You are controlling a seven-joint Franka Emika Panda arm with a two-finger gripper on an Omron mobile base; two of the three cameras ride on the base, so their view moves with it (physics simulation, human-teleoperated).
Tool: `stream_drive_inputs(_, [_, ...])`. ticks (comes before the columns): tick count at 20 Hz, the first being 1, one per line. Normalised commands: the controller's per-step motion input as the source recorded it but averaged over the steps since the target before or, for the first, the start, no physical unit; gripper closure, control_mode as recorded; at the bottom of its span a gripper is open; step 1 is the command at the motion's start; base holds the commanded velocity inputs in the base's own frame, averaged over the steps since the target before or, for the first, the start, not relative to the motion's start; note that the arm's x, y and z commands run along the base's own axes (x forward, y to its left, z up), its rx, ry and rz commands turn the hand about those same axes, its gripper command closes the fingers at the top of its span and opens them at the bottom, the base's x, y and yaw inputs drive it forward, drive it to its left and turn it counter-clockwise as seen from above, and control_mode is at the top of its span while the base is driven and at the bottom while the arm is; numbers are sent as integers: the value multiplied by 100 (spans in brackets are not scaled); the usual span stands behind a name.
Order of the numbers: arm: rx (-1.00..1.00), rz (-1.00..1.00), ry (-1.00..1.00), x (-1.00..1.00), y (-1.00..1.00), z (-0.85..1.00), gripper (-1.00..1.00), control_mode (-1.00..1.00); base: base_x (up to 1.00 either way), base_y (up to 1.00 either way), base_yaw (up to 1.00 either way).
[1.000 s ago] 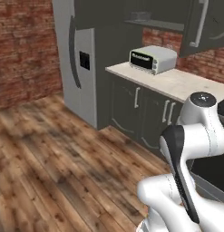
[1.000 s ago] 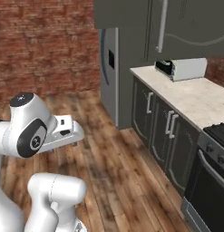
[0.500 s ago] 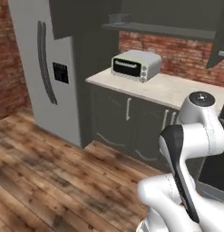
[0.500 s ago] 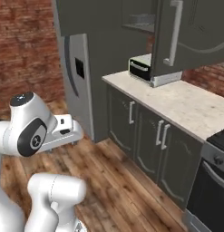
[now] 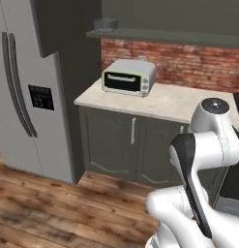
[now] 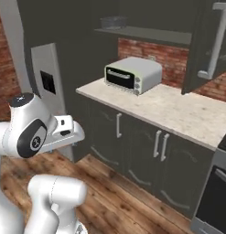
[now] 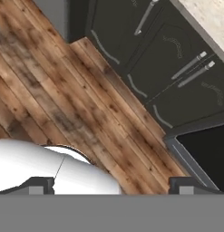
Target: Retrieve the tupperware and aluminum foil from the cabinet and place them on the dining counter near the plate with corn and kebab skewer to prepare for storing leftovers.
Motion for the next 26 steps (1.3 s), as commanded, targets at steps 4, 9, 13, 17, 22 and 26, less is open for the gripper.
stream_drive_inputs(4, [0, 0, 0, 0, 0, 0, -100, 100, 88, 81, -42])
stream_drive_inputs(9, [0, 0, 0, 0, 0, 0, -100, 100, 83, 66, -36])
stream_drive_inputs(13, [0, 0, 0, 0, 0, 0, -100, 100, 87, 52, -33])
stream_drive_inputs(17, [0, 0, 0, 0, 0, 0, -100, 100, 89, 38, -31])
stream_drive_inputs(22, [0, 0, 0, 0, 0, 0, -100, 100, 88, 41, -30])
stream_drive_inputs(26, [0, 0, 0, 0, 0, 0, -100, 100, 83, 41, -30])
